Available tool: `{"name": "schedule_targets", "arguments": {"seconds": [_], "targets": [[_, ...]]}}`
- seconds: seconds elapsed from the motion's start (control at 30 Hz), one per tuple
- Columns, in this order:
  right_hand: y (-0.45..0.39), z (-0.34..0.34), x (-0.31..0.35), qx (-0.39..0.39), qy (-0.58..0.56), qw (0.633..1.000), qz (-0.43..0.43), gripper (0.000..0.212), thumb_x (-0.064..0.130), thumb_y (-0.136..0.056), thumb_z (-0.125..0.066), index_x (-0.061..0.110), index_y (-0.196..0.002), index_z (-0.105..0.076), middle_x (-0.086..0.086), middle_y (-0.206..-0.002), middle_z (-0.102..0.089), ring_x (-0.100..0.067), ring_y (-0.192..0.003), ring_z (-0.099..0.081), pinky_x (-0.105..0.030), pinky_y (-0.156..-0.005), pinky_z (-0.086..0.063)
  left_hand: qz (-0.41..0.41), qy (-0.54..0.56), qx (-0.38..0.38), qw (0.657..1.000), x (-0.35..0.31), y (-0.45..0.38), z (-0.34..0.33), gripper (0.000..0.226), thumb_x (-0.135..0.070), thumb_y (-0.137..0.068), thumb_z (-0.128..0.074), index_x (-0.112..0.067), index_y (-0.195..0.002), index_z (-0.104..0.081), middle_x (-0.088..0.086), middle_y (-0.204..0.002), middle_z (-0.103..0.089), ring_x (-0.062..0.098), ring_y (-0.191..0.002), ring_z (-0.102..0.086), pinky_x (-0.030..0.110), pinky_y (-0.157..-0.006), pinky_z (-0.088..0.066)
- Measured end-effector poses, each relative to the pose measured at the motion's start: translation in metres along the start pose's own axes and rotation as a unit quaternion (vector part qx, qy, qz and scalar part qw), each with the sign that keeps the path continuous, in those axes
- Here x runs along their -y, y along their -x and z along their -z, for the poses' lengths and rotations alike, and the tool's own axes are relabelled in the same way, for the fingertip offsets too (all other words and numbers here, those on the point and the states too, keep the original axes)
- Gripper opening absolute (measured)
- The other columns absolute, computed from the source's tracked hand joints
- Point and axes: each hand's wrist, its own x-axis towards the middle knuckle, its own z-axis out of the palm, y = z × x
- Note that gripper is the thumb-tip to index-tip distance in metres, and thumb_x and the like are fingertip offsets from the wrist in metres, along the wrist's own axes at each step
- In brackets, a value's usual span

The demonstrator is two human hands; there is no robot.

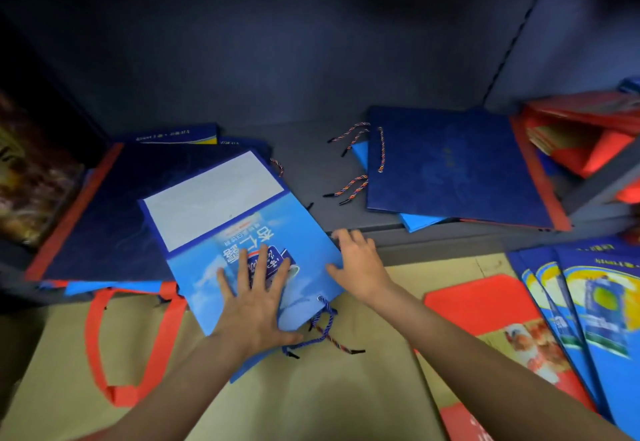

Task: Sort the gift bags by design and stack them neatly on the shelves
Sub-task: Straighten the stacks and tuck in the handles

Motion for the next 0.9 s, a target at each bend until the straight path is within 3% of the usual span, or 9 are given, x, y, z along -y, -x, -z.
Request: {"name": "schedule_targets", "arguments": {"seconds": [0.17, 0.27, 0.33, 0.4, 0.47, 0.57, 0.67, 0.77, 0.9], "targets": [[0.01, -0.006, -0.004, -0.006, -0.236, 0.971, -0.044, 0.039, 0.0, -0.088, -0.053, 0.012, -0.125, -0.047, -0.004, -0.105, -0.057, -0.021, -0.099, -0.055, -0.031, -0.086, -0.045, 0.003, 0.011, -0.006, 1.0, -0.014, 0.002, 0.011, 0.107, -0.066, -0.077, -0.053, -0.028, -0.146, 0.018, 0.008, -0.152, 0.028, 0.039, -0.139, 0.024, 0.061, -0.11, 0.004], [0.008, 0.018, -0.003, -0.063, -0.287, 0.956, 0.007, 0.04, -0.009, -0.086, -0.048, 0.01, -0.122, -0.051, -0.001, -0.093, -0.057, -0.018, -0.088, -0.057, -0.032, -0.085, -0.047, 0.006, 0.007, -0.063, 0.998, -0.022, -0.002, 0.024, 0.105, -0.065, -0.079, -0.051, -0.025, -0.146, 0.019, 0.008, -0.153, 0.024, 0.036, -0.141, 0.018, 0.056, -0.112, 0.0], [0.006, 0.04, -0.005, -0.085, -0.319, 0.943, 0.039, 0.042, -0.013, -0.084, -0.045, 0.008, -0.12, -0.052, -0.002, -0.091, -0.057, -0.015, -0.078, -0.055, -0.022, -0.078, -0.045, 0.004, 0.008, -0.097, 0.995, -0.022, -0.014, 0.039, 0.103, -0.06, -0.081, -0.053, -0.027, -0.146, 0.019, 0.007, -0.155, 0.021, 0.033, -0.143, 0.013, 0.055, -0.112, -0.003], [0.005, 0.06, -0.017, -0.119, -0.321, 0.939, 0.034, 0.037, -0.012, -0.083, -0.048, 0.005, -0.116, -0.053, -0.005, -0.093, -0.058, -0.017, -0.076, -0.052, -0.02, -0.076, -0.043, 0.007, 0.019, -0.078, 0.997, -0.014, -0.032, 0.056, 0.094, -0.048, -0.085, -0.056, -0.029, -0.148, 0.01, 0.004, -0.157, 0.013, 0.029, -0.144, 0.005, 0.055, -0.112, -0.008], [0.003, 0.071, -0.044, -0.16, -0.213, 0.964, -0.003, 0.034, 0.0, -0.083, -0.06, 0.005, -0.116, -0.055, -0.01, -0.106, -0.057, -0.022, -0.088, -0.053, -0.025, -0.085, -0.04, 0.015, 0.006, -0.025, 1.0, -0.004, -0.047, 0.068, 0.077, -0.035, -0.09, -0.055, -0.027, -0.149, -0.006, 0.003, -0.157, -0.001, 0.028, -0.143, -0.008, 0.057, -0.111, -0.014], [0.005, 0.075, -0.087, -0.131, 0.013, 0.99, -0.052, 0.051, 0.022, -0.082, -0.068, 0.01, -0.128, -0.048, -0.011, -0.126, -0.042, -0.029, -0.116, -0.04, -0.032, -0.099, -0.032, 0.029, 0.008, 0.016, 0.999, -0.002, -0.052, 0.07, 0.063, -0.029, -0.092, -0.053, -0.025, -0.146, -0.02, 0.004, -0.154, -0.014, 0.03, -0.138, -0.02, 0.056, -0.109, -0.02], [-0.001, 0.077, -0.104, -0.124, 0.161, 0.977, -0.059, 0.061, 0.035, -0.084, -0.064, 0.016, -0.136, -0.037, -0.007, -0.137, -0.031, -0.028, -0.125, -0.03, -0.039, -0.1, -0.031, 0.022, 0.076, -0.038, 0.996, -0.016, -0.051, 0.069, 0.055, -0.029, -0.093, -0.049, -0.022, -0.143, -0.028, 0.003, -0.149, -0.024, 0.028, -0.135, -0.025, 0.047, -0.108, -0.024], [-0.012, 0.082, -0.103, -0.107, 0.223, 0.967, -0.059, 0.065, 0.038, -0.086, -0.061, 0.018, -0.139, -0.03, -0.004, -0.146, -0.024, -0.029, -0.13, -0.025, -0.042, -0.099, -0.03, -0.014, 0.118, -0.101, 0.988, -0.032, -0.052, 0.066, 0.051, -0.025, -0.092, -0.047, -0.021, -0.141, -0.032, 0.002, -0.147, -0.028, 0.025, -0.132, -0.029, 0.039, -0.105, -0.027], [-0.02, 0.096, -0.106, -0.09, 0.399, 0.913, -0.002, 0.064, 0.023, -0.09, -0.055, 0.022, -0.143, -0.02, -0.005, -0.148, -0.021, -0.03, -0.13, -0.026, -0.042, -0.099, -0.029, -0.041, 0.088, -0.068, 0.993, -0.043, -0.058, 0.06, 0.062, -0.036, -0.09, -0.052, -0.026, -0.144, -0.023, 0.0, -0.152, -0.016, 0.025, -0.139, -0.016, 0.044, -0.109, -0.021]]}}
